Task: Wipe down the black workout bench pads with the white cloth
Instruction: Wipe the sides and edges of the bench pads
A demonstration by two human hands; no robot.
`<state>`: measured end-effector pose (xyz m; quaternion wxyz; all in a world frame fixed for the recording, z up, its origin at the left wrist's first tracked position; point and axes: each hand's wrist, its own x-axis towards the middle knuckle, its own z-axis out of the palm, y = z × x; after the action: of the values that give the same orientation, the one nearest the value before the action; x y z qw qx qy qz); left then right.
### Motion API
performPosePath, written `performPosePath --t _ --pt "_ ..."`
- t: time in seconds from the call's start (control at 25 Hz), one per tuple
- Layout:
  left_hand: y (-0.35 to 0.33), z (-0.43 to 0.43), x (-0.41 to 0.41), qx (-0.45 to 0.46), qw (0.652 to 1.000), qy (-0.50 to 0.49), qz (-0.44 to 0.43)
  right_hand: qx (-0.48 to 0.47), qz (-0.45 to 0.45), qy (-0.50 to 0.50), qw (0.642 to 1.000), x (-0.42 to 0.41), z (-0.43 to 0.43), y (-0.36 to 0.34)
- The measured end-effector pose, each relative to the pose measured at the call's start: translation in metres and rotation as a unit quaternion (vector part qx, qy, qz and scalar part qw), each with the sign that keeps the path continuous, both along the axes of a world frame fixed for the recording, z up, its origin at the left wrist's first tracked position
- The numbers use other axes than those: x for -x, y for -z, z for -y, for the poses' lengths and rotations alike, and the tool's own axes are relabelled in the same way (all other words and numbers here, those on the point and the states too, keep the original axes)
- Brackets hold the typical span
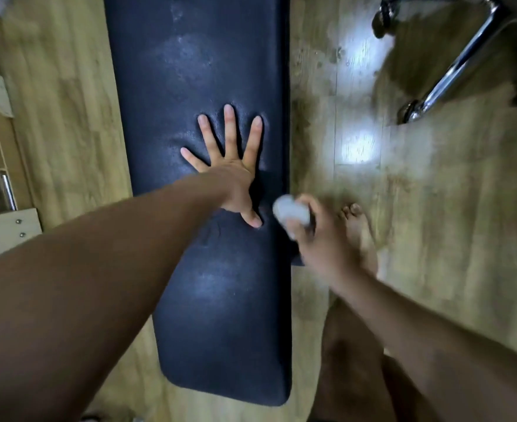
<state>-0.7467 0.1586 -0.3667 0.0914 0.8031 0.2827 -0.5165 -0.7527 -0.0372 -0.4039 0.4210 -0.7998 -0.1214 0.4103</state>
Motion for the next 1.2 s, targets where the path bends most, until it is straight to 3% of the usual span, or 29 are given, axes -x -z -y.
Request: performPosePath --t 0.12,0.32,0.56,0.76,0.84,1.0,1.12,1.2 --pt "-0.011 0.006 0.003 -0.015 1.000 0.008 0.023 0.014 -0.064 -0.038 0.997 0.061 0.050 -0.013" --pt "-0.018 0.037 0.073 -0.036 0.987 -0.066 0.143 -0.065 0.000 -0.137 0.988 0.010 0.034 0.029" --pt "-0.011 0.114 0.145 -0.028 0.995 0.025 0.091 -0.064 -0.017 0.089 0.994 0.106 0.072 0.037" --pt "-0.003 0.124 0.139 -0.056 0.996 0.042 0.052 -0.016 -0.051 -0.023 0.998 0.227 0.185 -0.003" --pt "-0.001 0.125 0.140 -0.057 0.995 0.035 0.074 -0.007 -0.064 0.016 0.998 0.206 0.163 -0.003" --pt "0.004 0.118 0.146 -0.060 0.991 0.055 0.107 -0.026 0.038 0.117 0.992 0.082 0.035 0.021" --pt "0.004 0.117 0.146 -0.059 0.990 0.059 0.113 0.036 0.075 0.096 0.992 0.015 -0.015 0.032" --pt "0.005 0.115 0.147 -0.055 0.989 0.076 0.115 0.012 0.097 0.079 0.992 0.029 -0.006 0.035"
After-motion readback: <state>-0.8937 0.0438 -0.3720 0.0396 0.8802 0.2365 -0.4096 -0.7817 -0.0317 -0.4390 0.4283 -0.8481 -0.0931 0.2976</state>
